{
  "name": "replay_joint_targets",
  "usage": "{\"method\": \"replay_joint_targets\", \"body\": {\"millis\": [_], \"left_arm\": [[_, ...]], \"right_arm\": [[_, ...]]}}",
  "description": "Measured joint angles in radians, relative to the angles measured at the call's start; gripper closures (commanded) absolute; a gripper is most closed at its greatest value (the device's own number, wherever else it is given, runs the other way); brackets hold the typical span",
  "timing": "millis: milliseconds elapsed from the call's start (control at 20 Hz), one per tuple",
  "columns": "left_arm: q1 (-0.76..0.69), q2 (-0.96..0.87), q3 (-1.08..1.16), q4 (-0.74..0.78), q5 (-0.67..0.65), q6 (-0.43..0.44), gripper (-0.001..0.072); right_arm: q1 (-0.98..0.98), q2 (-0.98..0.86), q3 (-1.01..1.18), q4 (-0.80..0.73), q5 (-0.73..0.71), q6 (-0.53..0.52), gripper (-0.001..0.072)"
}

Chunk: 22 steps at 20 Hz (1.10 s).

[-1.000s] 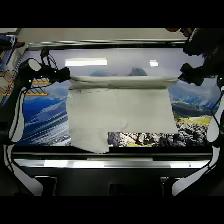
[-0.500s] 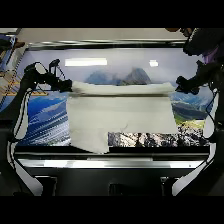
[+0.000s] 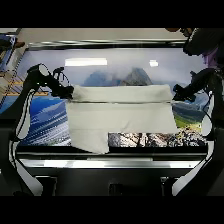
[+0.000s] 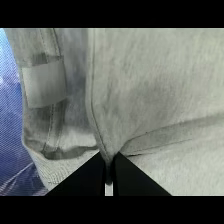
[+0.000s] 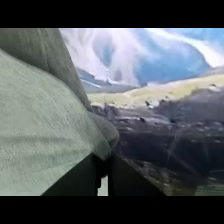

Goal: Fold the clothes and pants, and hang the long-sleeved shirts on hangers.

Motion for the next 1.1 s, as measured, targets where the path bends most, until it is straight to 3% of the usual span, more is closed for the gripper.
{"method": "replay_joint_targets", "body": {"millis": [200,350,400,450,500,550,600,900,1100], "left_arm": [[-0.001,-0.007,-0.002,0.001,-0.023,-0.007,0.0692],[-0.001,-0.012,-0.002,0.0,-0.031,-0.009,0.068],[-0.001,-0.014,-0.003,0.0,-0.031,-0.009,0.0605],[-0.001,-0.016,-0.003,0.002,-0.033,-0.01,0.0464],[-0.001,-0.018,-0.003,0.002,-0.036,-0.01,0.0259],[0.0,-0.019,-0.003,0.002,-0.036,-0.013,0.0136],[0.0,-0.019,0.001,0.001,-0.037,-0.014,0.0124],[0.051,0.086,0.032,0.015,-0.091,-0.014,0.0124],[0.145,0.266,-0.135,0.002,-0.112,-0.008,0.0124]], "right_arm": [[0.0,-0.002,-0.026,0.008,-0.063,0.0,0.0664],[0.0,-0.002,-0.032,0.018,-0.102,0.0,0.0509],[0.0,-0.002,-0.033,0.023,-0.109,0.0,0.0428],[0.0,-0.002,-0.034,0.032,-0.118,0.0,0.0362],[0.0,-0.002,-0.035,0.043,-0.124,0.0,0.0314],[0.0,-0.001,-0.035,0.053,-0.127,0.0,0.0223],[0.0,0.002,-0.035,0.061,-0.132,0.001,0.0182],[-0.017,0.131,-0.038,0.085,-0.133,-0.121,0.019],[-0.1,0.239,-0.119,0.148,-0.127,-0.195,0.019]]}}
